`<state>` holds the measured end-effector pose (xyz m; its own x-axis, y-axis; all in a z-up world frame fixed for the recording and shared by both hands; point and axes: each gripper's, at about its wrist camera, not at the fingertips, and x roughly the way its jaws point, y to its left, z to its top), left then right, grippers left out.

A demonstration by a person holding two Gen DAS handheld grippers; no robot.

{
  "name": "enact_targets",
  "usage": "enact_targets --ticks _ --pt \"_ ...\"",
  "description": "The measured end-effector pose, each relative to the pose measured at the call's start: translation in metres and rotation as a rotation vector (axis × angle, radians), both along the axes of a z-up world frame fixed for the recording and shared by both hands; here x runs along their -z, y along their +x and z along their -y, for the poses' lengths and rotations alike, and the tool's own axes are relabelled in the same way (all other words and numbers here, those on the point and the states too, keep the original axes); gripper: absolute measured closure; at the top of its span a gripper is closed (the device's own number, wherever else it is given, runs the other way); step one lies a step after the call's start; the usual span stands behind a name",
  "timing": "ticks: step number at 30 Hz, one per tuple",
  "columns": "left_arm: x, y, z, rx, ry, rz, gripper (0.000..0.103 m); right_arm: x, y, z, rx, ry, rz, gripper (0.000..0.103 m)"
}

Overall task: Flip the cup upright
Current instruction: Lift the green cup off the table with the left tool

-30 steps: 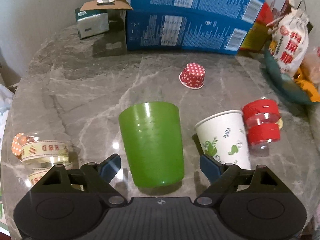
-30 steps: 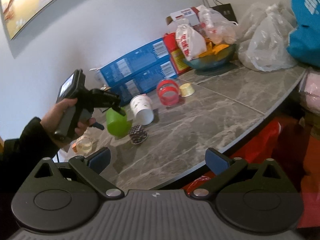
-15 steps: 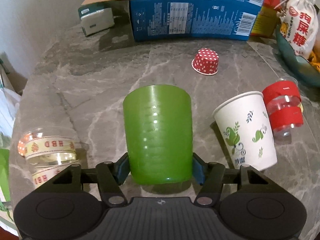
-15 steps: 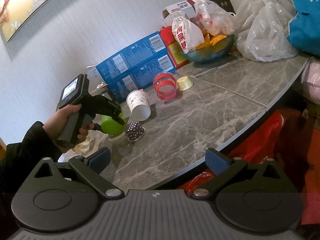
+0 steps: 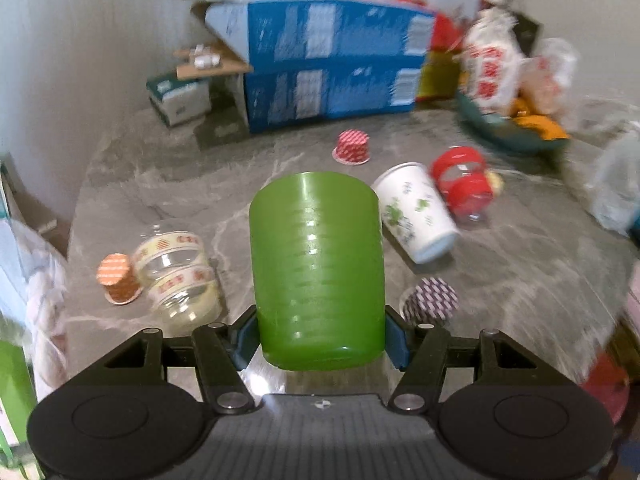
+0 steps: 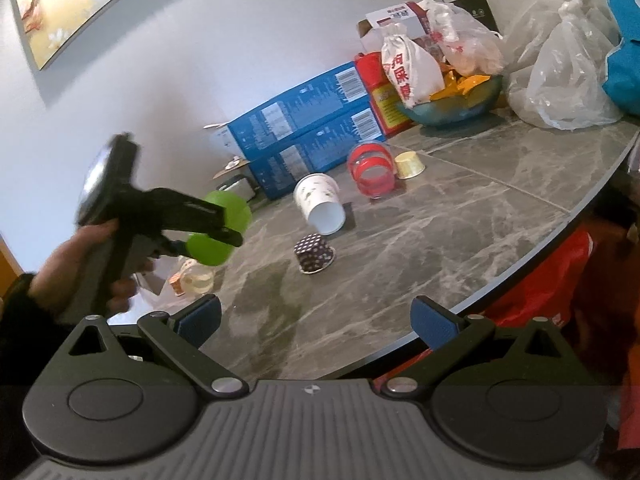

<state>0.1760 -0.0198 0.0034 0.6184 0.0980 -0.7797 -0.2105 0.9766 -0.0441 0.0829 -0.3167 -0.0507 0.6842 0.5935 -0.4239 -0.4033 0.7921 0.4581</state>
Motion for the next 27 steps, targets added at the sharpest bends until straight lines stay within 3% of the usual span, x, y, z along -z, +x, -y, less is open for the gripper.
enact_targets --ticks 3,9,14,20,23,27 --pt "-0.008 -0.047 0.007 0.052 0.024 0.043 0.038 0.0 -0.004 -0.004 -0.002 -0.002 -0.007 0.001" --pt "0.017 -0.105 0.02 0.133 0.002 -0.017 0.038 0.007 -0.006 -0.012 -0.002 0.005 -0.06 0.001" --pt "0.049 -0.104 0.021 0.129 -0.082 -0.06 0.038 0.012 0.001 -0.028 -0.012 0.013 -0.128 0.001" --pt "0.072 -0.106 0.031 0.138 -0.105 -0.066 0.038 0.013 0.016 -0.051 -0.047 0.04 -0.223 0.001" --pt "0.076 -0.107 0.036 0.146 -0.087 -0.059 0.038 0.014 0.033 -0.067 -0.086 0.07 -0.309 0.001" --pt "0.076 -0.106 0.034 0.157 -0.124 -0.06 0.038 0.018 0.058 -0.095 -0.153 0.111 -0.442 0.001"
